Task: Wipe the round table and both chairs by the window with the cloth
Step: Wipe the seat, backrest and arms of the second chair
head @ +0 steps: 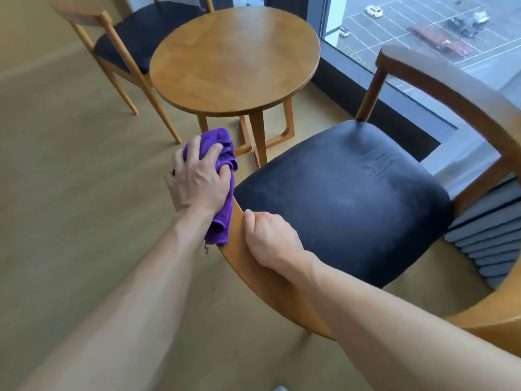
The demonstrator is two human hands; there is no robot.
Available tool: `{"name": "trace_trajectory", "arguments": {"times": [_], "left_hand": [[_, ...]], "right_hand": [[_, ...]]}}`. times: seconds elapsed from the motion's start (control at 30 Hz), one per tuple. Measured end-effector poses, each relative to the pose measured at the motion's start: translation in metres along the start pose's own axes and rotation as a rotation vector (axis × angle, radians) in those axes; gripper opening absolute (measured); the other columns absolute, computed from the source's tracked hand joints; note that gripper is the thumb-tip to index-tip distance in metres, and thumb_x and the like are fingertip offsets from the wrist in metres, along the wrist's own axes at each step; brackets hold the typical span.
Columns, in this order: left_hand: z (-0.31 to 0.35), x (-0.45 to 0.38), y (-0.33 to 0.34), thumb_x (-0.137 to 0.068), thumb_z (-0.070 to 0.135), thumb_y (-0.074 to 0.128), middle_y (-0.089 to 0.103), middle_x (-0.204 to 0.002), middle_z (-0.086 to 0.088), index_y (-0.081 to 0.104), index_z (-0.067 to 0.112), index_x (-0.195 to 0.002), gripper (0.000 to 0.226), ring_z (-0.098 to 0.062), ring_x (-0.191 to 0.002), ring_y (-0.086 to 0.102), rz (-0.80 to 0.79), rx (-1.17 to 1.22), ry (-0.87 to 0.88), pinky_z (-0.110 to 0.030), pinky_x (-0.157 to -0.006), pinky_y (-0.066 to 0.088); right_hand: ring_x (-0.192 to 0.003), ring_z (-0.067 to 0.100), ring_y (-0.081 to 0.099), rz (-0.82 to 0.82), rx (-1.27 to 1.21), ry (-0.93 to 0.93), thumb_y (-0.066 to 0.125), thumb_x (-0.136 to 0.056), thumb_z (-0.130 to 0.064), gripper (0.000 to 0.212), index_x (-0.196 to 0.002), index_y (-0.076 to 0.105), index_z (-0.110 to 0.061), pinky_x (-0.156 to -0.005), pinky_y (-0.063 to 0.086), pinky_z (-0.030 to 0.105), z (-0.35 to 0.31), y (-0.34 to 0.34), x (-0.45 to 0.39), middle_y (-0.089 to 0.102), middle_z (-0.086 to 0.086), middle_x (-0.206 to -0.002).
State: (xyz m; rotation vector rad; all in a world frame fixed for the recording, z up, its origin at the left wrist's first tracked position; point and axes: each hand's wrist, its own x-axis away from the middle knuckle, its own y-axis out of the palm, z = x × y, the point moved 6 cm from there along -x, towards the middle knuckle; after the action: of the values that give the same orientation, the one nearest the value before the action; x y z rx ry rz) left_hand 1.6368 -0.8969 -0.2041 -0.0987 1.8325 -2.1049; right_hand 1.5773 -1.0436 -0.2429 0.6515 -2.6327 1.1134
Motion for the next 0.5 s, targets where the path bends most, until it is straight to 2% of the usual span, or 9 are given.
{"name": "trace_trajectory", "arguments": {"times": [0.07, 0.13, 0.23, 0.33, 0.4, 0.5], "left_hand": [[0.006, 0.004, -0.004, -0.092, 0.037, 0.054, 0.043, -0.150, 0.006, 0.062, 0.034, -0.119, 0.028, -0.027, -0.135, 0.038, 0.002, -0.012, 0.081, -0.051, -0.094, 0.041], [0.012, 0.017, -0.006, -0.089, 0.035, 0.054, 0.052, -0.141, 0.009, 0.067, 0.032, -0.104, 0.020, -0.024, -0.135, 0.040, 0.018, -0.028, 0.176, -0.049, -0.099, 0.038], [0.018, 0.033, -0.010, -0.084, 0.035, 0.052, 0.065, -0.120, 0.011, 0.069, 0.029, -0.089, 0.018, -0.023, -0.125, 0.050, 0.042, -0.053, 0.391, -0.047, -0.098, 0.037], [0.022, 0.005, -0.006, -0.085, 0.042, 0.044, 0.068, -0.105, 0.008, 0.071, 0.027, -0.085, 0.030, -0.024, -0.115, 0.053, -0.068, -0.217, 0.602, -0.046, -0.092, 0.037], [0.026, -0.024, 0.002, -0.086, 0.045, 0.040, 0.067, -0.106, 0.006, 0.073, 0.026, -0.089, 0.038, -0.023, -0.117, 0.050, -0.180, -0.364, 0.593, -0.050, -0.100, 0.033], [0.036, -0.040, 0.010, -0.086, 0.042, 0.042, 0.066, -0.103, 0.004, 0.074, 0.024, -0.088, 0.037, -0.022, -0.117, 0.050, -0.301, -0.439, 0.490, -0.054, -0.110, 0.026]], "right_hand": [[-0.089, 0.026, 0.055, 0.004, -0.035, -0.005, 0.018, -0.104, -0.039, 0.045, -0.072, 0.046, -0.025, -0.078, 0.041, 0.037, -0.006, 0.000, -0.013, 0.061, 0.001, -0.091], [-0.089, 0.029, 0.054, 0.017, -0.064, -0.027, 0.021, -0.103, -0.032, 0.040, -0.078, 0.048, -0.020, -0.076, 0.043, 0.040, -0.010, -0.001, -0.017, 0.061, 0.002, -0.091], [-0.092, 0.035, 0.056, 0.029, -0.130, -0.050, 0.026, -0.103, -0.022, 0.033, -0.092, 0.054, -0.010, -0.078, 0.049, 0.045, -0.012, -0.003, -0.015, 0.063, 0.008, -0.098], [-0.087, 0.029, 0.055, 0.008, -0.187, 0.013, 0.025, -0.102, -0.030, 0.036, -0.080, 0.050, -0.017, -0.073, 0.044, 0.038, -0.003, -0.002, -0.014, 0.060, 0.002, -0.088], [-0.083, 0.025, 0.053, 0.020, -0.211, 0.055, 0.027, -0.101, -0.030, 0.032, -0.079, 0.048, -0.019, -0.070, 0.039, 0.034, 0.001, -0.003, -0.015, 0.058, 0.000, -0.086], [-0.082, 0.020, 0.050, 0.099, -0.237, 0.097, 0.032, -0.097, -0.023, 0.019, -0.092, 0.049, -0.020, -0.070, 0.037, 0.033, 0.006, -0.008, -0.015, 0.056, -0.003, -0.093]]}}
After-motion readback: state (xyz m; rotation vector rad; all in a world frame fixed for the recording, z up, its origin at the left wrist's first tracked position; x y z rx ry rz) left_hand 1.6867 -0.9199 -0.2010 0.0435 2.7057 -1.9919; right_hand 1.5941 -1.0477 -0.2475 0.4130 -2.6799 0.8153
